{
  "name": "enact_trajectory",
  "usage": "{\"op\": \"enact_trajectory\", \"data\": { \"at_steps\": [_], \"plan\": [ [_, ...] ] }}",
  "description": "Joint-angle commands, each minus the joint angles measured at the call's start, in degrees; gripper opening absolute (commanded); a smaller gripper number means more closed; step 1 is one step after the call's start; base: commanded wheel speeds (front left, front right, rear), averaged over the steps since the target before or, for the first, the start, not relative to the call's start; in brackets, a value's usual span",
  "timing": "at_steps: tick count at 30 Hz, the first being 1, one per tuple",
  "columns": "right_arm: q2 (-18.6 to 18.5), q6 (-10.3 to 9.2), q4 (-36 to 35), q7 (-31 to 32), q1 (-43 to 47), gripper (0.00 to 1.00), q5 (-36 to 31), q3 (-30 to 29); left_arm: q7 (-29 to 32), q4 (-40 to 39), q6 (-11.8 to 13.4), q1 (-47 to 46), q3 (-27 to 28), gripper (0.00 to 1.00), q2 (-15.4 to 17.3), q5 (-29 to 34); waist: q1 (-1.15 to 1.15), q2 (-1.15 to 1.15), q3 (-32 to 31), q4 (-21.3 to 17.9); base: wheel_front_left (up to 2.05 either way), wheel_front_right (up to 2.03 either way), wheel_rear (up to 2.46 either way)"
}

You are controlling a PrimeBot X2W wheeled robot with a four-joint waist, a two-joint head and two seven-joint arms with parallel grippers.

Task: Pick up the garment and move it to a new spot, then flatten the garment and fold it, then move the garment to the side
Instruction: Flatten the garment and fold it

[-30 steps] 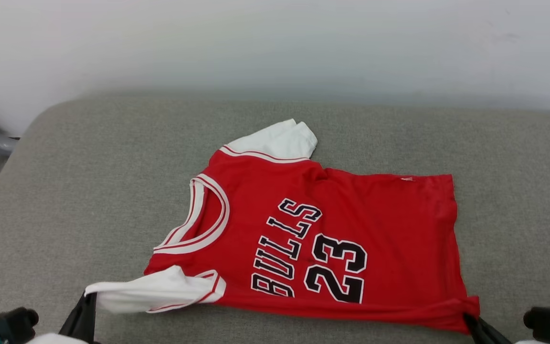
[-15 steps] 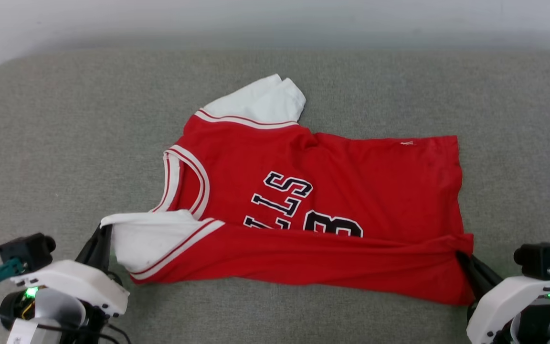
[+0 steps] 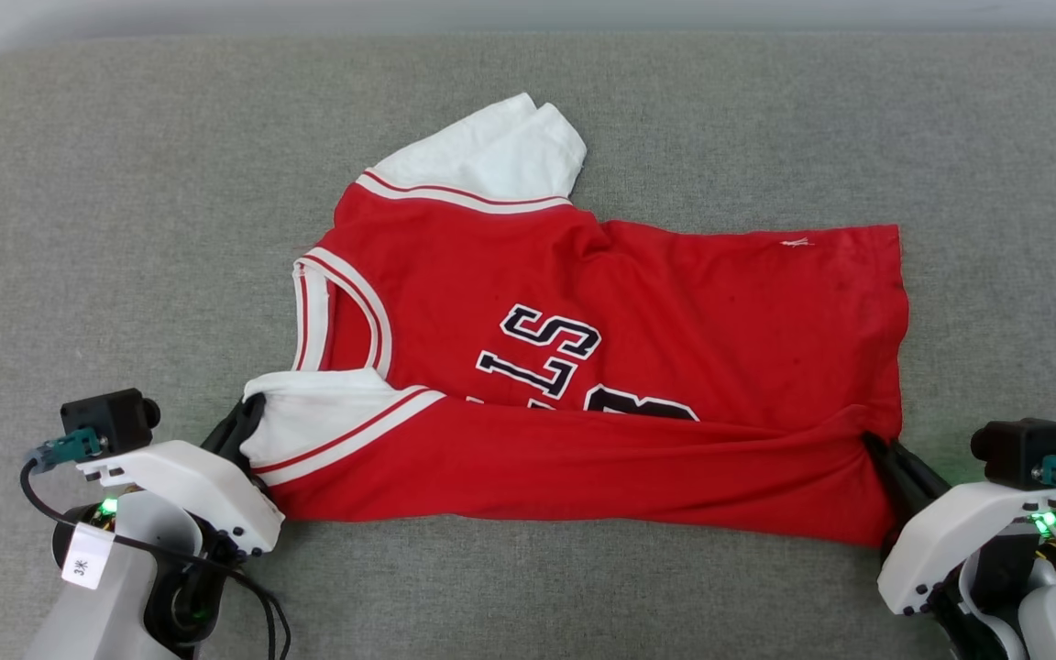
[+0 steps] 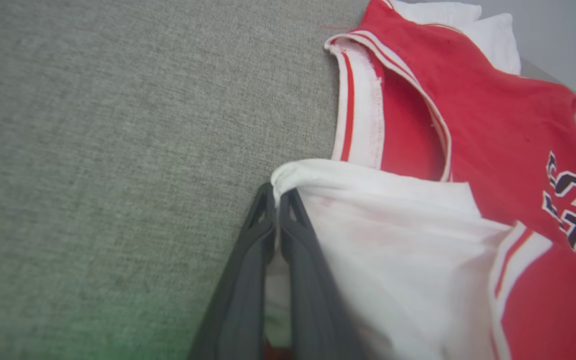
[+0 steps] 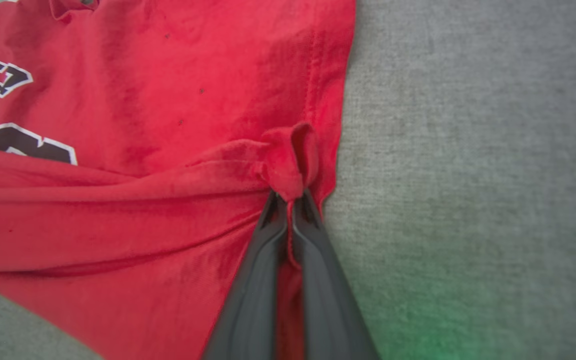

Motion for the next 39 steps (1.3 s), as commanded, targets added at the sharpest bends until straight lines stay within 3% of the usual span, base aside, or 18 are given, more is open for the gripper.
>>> {"op": "enact_trajectory", "data": {
  "at_steps": [1,2,9,12,15,23,29,36,39],
  "plan": [
    [0.0,-0.09,1.8,-0.4,0.1,1.0,0.7,1.5,-0.1,1.5,-0.3,-0.1,-0.3,0.9,-0.6,-0.3,-0.01,0.0,-0.7,0.0,0.0,0.0,0.0],
    [-0.1,-0.09,1.7,-1.9,-0.1,1.0,0.8,1.7,-0.6,2.0,-0.3,-0.1,-0.2,1.0,-0.6,-0.3,-0.01,0.0,-1.1,0.0,0.0,0.0,0.0],
    [1.0,-0.08,0.0,-13.1,0.1,1.0,-0.3,1.1,-5.5,2.1,1.8,1.2,2.3,1.0,-0.1,0.2,-0.01,0.0,-5.4,-0.5,0.0,0.0,0.0],
    [3.3,-0.08,-1.8,-17.7,1.2,1.0,-3.8,-1.6,-5.5,0.7,3.3,2.8,3.5,1.0,1.4,0.1,-0.01,0.0,-8.5,-0.4,0.0,0.0,0.0],
    [4.6,-0.08,-3.8,-18.2,2.6,1.0,-5.4,-3.1,-3.7,-1.0,3.9,3.6,4.0,1.0,3.0,-0.6,-0.01,0.0,-10.0,-0.3,0.0,0.0,0.0],
    [7.0,-0.08,-9.6,-16.0,6.2,1.0,-7.3,-5.4,12.0,-9.8,4.2,4.3,2.6,1.0,8.6,-4.3,-0.01,0.0,-11.2,-0.6,0.0,0.0,0.0],
    [7.7,-0.08,-11.8,-14.9,6.5,1.0,-7.6,-5.6,26.9,-15.7,6.1,5.8,0.5,1.0,11.6,-9.1,-0.01,0.0,-10.0,-1.8,0.0,0.0,0.0],
    [8.2,-0.08,-11.8,-15.1,4.9,1.0,-6.4,-4.9,33.4,-16.1,9.1,6.7,-1.7,1.0,12.6,-9.5,-0.01,0.0,-7.0,-4.0,0.0,0.0,0.0],
    [8.3,-0.08,-11.5,-15.2,4.5,1.0,-6.2,-4.8,33.9,-15.1,9.1,6.7,-2.4,1.0,12.1,-9.6,-0.01,0.0,-6.2,-4.5,0.0,0.0,0.0]
  ]
}}
